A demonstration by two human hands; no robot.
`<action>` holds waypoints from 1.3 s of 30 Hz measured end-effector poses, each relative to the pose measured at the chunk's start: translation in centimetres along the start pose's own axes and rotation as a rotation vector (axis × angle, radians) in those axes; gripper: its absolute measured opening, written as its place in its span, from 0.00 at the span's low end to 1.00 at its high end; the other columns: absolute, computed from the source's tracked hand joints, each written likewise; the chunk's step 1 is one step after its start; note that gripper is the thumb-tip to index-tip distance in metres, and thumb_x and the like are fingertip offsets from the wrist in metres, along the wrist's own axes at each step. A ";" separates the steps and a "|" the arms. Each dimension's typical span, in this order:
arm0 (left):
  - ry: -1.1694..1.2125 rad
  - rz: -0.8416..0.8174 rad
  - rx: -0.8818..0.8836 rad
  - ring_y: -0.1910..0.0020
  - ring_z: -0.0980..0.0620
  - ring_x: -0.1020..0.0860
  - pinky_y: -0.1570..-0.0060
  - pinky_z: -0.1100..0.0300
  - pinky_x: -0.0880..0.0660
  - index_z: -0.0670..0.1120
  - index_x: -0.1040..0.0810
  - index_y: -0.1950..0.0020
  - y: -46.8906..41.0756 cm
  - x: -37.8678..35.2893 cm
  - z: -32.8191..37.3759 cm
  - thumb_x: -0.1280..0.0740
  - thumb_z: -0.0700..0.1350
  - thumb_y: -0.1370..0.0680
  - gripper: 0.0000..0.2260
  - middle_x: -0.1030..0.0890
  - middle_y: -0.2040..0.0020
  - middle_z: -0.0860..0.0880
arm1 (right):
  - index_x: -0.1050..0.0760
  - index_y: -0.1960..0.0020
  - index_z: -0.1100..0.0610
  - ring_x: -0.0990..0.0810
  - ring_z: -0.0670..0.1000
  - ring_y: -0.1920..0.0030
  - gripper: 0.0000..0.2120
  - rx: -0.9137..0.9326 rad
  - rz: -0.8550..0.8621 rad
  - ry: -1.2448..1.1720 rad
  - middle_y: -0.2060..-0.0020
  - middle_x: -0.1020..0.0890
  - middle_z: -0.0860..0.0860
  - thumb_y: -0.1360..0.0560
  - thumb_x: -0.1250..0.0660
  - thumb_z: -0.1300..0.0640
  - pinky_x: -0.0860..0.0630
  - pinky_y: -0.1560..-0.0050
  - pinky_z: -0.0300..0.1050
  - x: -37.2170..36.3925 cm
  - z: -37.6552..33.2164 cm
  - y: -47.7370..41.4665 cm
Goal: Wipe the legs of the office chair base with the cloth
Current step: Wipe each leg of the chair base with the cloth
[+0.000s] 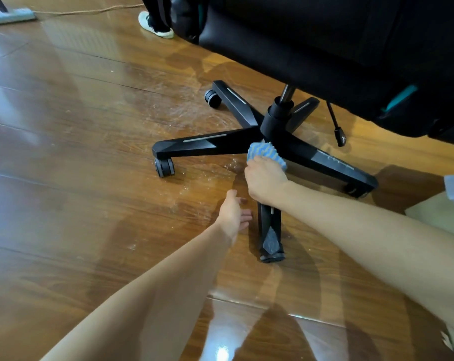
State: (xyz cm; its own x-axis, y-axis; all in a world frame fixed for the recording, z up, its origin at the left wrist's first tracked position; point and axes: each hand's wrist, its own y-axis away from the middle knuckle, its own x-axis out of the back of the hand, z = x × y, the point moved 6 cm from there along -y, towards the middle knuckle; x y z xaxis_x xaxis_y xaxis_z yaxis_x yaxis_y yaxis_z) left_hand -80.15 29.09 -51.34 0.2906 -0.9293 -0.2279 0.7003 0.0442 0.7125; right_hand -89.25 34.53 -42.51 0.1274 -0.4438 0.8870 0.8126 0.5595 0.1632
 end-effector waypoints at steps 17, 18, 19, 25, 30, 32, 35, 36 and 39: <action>-0.007 0.014 0.032 0.37 0.45 0.20 0.29 0.50 0.27 0.44 0.23 0.32 -0.1 1.5 -0.3 0.50 0.57 0.12 0.24 0.18 0.38 0.43 | 0.20 0.41 0.55 0.24 0.56 0.40 0.16 0.106 -0.019 0.086 0.43 0.20 0.54 0.20 0.43 0.55 0.31 0.38 0.49 0.1 -1.4 2.2; -0.005 0.014 0.029 0.37 0.46 0.22 0.31 0.51 0.27 0.45 0.23 0.33 -0.1 1.6 -0.1 0.50 0.57 0.12 0.23 0.19 0.38 0.43 | 0.19 0.43 0.55 0.23 0.56 0.42 0.15 0.163 -0.048 0.083 0.45 0.20 0.53 0.20 0.43 0.55 0.31 0.40 0.49 -0.2 -2.2 3.4; -0.003 0.014 0.025 0.38 0.46 0.23 0.32 0.51 0.27 0.45 0.23 0.34 0.0 1.5 0.0 0.51 0.57 0.12 0.23 0.20 0.39 0.43 | 0.20 0.45 0.54 0.23 0.56 0.45 0.13 0.198 -0.072 0.098 0.48 0.20 0.54 0.20 0.43 0.55 0.31 0.43 0.49 -0.5 -2.5 4.2; -0.051 0.010 0.006 0.40 0.45 0.17 0.34 0.51 0.23 0.45 0.21 0.32 0.0 0.5 -0.2 0.51 0.58 0.12 0.25 0.16 0.42 0.42 | 0.21 0.38 0.59 0.27 0.56 0.33 0.17 0.006 -0.006 -0.051 0.37 0.23 0.55 0.22 0.40 0.56 0.26 0.41 0.46 -0.2 2.0 -0.2; -0.066 0.020 0.029 0.36 0.44 0.19 0.29 0.49 0.26 0.44 0.22 0.31 0.3 0.8 -1.0 0.51 0.57 0.12 0.25 0.17 0.37 0.41 | 0.20 0.47 0.58 0.23 0.56 0.41 0.11 0.032 0.018 -0.177 0.47 0.22 0.53 0.26 0.39 0.59 0.20 0.51 0.54 -1.2 1.9 1.9; -0.059 0.024 0.015 0.36 0.44 0.19 0.28 0.48 0.26 0.43 0.22 0.31 0.3 1.0 -0.7 0.51 0.57 0.12 0.25 0.17 0.35 0.40 | 0.21 0.53 0.56 0.20 0.55 0.48 0.07 0.114 0.094 -0.260 0.52 0.22 0.51 0.26 0.38 0.59 0.22 0.57 0.47 -1.3 0.5 5.9; -0.060 0.033 -0.008 0.38 0.44 0.21 0.35 0.51 0.25 0.43 0.22 0.33 -0.1 1.2 -0.3 0.51 0.57 0.13 0.25 0.18 0.35 0.39 | 0.22 0.54 0.56 0.22 0.56 0.50 0.07 0.373 0.232 -0.398 0.55 0.21 0.52 0.24 0.39 0.59 0.26 0.50 0.46 -1.7 -2.2 12.3; -0.064 0.050 -0.009 0.38 0.43 0.21 0.37 0.51 0.25 0.43 0.22 0.33 -0.2 1.2 -0.2 0.51 0.57 0.13 0.26 0.18 0.35 0.39 | 0.21 0.53 0.57 0.22 0.56 0.49 0.08 0.462 0.231 -0.423 0.55 0.20 0.53 0.23 0.40 0.58 0.26 0.47 0.47 -2.1 -2.9 13.8; -0.076 0.095 0.003 0.36 0.40 0.21 0.36 0.49 0.25 0.42 0.21 0.34 -0.2 1.3 -0.4 0.50 0.57 0.14 0.26 0.19 0.35 0.39 | 0.22 0.49 0.56 0.23 0.57 0.46 0.10 0.606 0.134 -0.408 0.52 0.21 0.53 0.22 0.42 0.58 0.24 0.45 0.51 -2.9 -3.1 13.5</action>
State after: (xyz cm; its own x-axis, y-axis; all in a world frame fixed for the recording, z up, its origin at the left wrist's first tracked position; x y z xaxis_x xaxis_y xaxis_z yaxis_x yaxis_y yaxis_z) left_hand -79.63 27.96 -52.03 0.3052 -0.9461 -0.1086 0.6701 0.1324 0.7304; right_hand -76.84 41.18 -44.19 -0.1140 -0.1148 0.9868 0.3341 0.9310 0.1469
